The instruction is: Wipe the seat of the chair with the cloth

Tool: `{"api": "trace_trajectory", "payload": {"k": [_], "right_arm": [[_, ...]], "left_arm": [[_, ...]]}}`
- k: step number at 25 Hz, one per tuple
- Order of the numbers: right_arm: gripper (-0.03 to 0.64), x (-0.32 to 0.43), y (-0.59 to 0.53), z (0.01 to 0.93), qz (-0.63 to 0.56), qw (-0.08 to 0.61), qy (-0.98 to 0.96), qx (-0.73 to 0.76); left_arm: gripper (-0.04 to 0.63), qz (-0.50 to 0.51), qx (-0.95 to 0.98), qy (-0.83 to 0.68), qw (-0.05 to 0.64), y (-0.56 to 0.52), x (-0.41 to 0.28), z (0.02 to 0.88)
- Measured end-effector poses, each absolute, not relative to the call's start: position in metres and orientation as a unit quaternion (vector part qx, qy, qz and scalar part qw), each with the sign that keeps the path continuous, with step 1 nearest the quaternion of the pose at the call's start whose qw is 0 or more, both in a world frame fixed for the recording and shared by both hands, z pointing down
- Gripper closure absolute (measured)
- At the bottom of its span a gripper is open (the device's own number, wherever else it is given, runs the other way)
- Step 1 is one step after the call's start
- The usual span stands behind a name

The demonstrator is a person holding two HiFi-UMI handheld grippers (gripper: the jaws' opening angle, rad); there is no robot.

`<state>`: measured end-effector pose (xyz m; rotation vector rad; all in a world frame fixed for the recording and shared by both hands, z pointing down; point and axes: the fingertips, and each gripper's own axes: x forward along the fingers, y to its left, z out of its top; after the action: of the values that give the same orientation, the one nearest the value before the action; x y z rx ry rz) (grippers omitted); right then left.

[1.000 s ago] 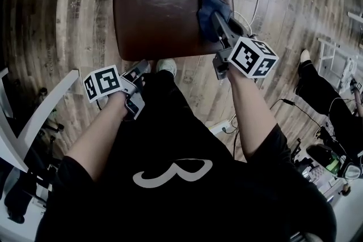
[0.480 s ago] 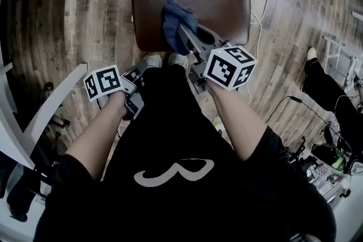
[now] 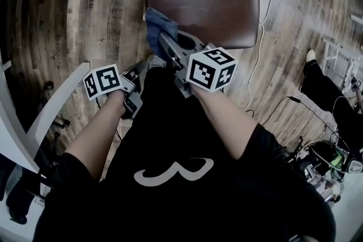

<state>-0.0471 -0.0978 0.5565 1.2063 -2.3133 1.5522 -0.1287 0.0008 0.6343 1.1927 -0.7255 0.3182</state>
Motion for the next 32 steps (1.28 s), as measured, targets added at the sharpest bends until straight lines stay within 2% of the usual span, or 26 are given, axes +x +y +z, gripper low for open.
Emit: {"api": "trace_trajectory", "payload": {"k": [7,20,32], "right_arm": [[0.563,-0.063,-0.097,0.586,0.513,0.094,-0.752,0.403],[0.563,-0.048,-0.1,0.618,0.483,0.171,-0.746,0.425],[0.563,-0.041,-0.1,0.623,0.473,0.178,-0.754,0.42]], "left_arm": [[0.583,0.139,0.55,-0.333,0.754,-0.006,-0.147,0.633],[0.583,0.134,0.538,-0.34,0.759,-0.001,-0.162,0.639],[0.583,0.145,0.541,-0.341,0.755,0.006,-0.155,0.643]]}}
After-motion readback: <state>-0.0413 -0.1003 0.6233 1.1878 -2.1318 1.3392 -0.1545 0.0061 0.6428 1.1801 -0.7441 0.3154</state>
